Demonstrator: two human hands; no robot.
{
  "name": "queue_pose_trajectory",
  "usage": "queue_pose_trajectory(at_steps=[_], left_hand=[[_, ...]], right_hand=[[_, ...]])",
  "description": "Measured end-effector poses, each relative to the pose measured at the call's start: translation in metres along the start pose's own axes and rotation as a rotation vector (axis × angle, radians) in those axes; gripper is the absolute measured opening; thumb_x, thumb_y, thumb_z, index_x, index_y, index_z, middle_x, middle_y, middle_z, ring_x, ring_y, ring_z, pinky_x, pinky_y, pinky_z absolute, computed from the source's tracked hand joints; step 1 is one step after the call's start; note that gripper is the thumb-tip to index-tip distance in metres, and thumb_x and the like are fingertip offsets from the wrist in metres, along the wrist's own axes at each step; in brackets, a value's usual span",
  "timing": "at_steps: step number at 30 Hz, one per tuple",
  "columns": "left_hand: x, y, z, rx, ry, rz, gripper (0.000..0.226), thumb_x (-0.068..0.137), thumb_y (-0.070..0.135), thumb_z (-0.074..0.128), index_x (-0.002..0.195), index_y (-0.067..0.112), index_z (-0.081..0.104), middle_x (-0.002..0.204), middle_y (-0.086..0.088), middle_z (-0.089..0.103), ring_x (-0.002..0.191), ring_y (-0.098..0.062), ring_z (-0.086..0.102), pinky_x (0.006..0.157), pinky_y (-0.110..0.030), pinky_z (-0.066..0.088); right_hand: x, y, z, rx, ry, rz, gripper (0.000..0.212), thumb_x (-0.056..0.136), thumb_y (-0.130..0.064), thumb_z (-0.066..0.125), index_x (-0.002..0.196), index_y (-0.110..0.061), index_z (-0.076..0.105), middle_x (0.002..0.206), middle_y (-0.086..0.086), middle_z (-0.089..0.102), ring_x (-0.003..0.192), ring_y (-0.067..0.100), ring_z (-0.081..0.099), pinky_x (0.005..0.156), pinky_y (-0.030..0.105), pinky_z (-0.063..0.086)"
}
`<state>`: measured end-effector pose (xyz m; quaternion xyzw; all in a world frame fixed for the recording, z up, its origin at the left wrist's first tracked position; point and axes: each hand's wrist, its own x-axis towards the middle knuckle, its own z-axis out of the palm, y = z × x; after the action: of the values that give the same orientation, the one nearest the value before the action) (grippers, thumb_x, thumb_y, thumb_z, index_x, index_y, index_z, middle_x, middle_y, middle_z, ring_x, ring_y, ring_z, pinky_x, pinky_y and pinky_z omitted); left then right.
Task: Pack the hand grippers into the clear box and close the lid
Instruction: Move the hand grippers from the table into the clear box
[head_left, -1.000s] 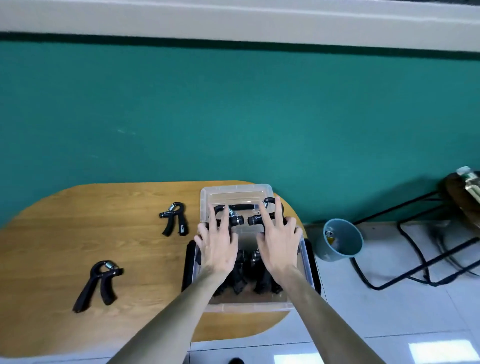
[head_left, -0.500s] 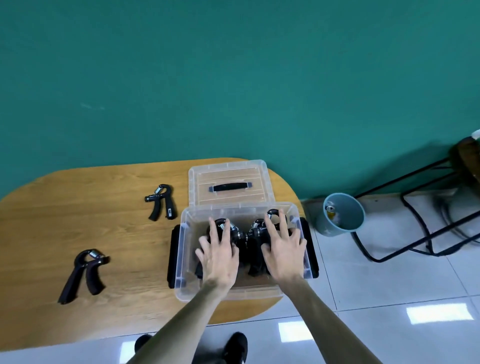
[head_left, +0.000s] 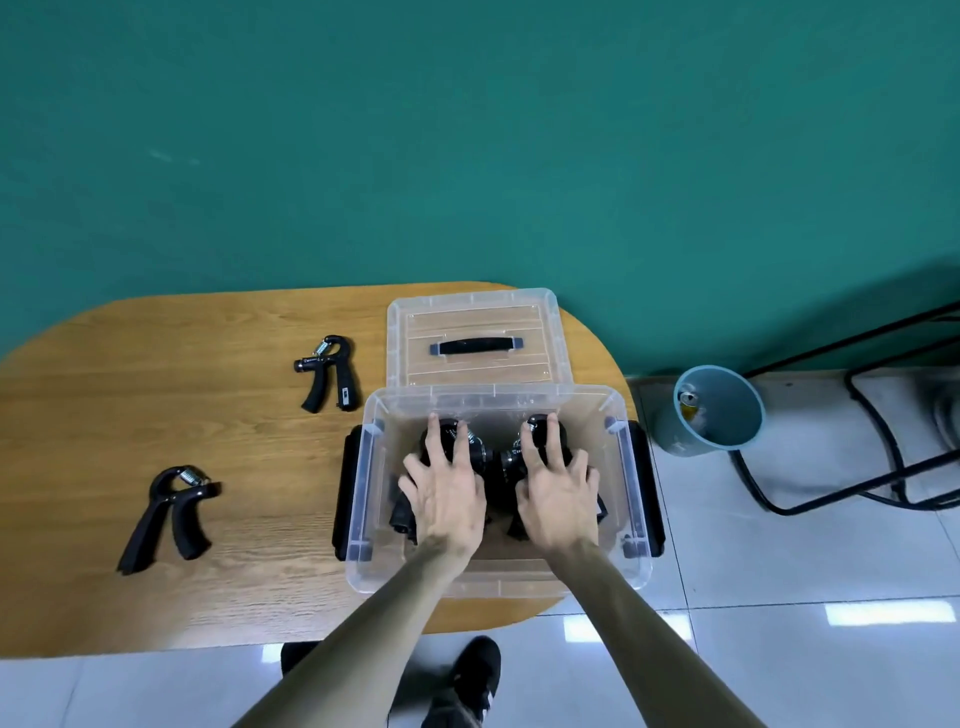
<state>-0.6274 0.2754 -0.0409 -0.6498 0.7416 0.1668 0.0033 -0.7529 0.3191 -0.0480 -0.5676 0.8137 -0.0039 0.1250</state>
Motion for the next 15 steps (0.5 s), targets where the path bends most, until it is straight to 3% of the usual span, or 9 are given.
queue_pose_trajectory(at_steps=[8,10,13,15], left_hand=[[0.0019,0.0029,0.0014,0.016,-0.040,-0.030,0.070,0.097,0.013,0.049,0.157,0.028,0.017,0.166,-0.011,-0.007,0.110,-0.034,0.037,0.097,-0.044,0.033],[0.0024,0.0030,0.0007,0.019,-0.048,-0.031,0.069,0.097,0.013,0.048,0.157,0.029,0.016,0.166,-0.012,-0.008,0.105,-0.033,0.039,0.094,-0.043,0.034],[0.0063,-0.0009,-0.0011,0.020,-0.089,-0.016,0.063,0.101,0.021,0.044,0.157,0.029,0.015,0.166,-0.015,-0.011,0.106,-0.033,0.045,0.092,-0.043,0.034],[0.0088,-0.0055,-0.0037,0.027,-0.128,0.015,0.058,0.105,0.034,0.036,0.158,0.030,0.012,0.166,-0.015,-0.014,0.119,-0.038,0.046,0.097,-0.046,0.034]], right_hand=[[0.0042,-0.0014,0.0073,-0.024,-0.010,0.009,0.071,0.087,-0.025,0.062,0.153,-0.021,0.034,0.162,0.016,0.021,0.108,0.039,0.051,0.083,0.049,0.045],[0.0061,-0.0004,0.0078,-0.023,-0.017,0.008,0.069,0.089,-0.027,0.061,0.152,-0.020,0.034,0.162,0.017,0.022,0.116,0.041,0.050,0.088,0.052,0.045],[0.0087,-0.0014,0.0034,-0.007,-0.073,-0.014,0.066,0.097,-0.034,0.045,0.157,-0.021,0.019,0.165,0.014,0.005,0.144,0.042,0.022,0.112,0.057,0.026],[0.0089,-0.0051,-0.0010,-0.014,-0.091,-0.006,0.066,0.099,-0.039,0.038,0.157,-0.021,0.013,0.166,0.013,-0.002,0.150,0.041,0.003,0.118,0.058,0.008]])
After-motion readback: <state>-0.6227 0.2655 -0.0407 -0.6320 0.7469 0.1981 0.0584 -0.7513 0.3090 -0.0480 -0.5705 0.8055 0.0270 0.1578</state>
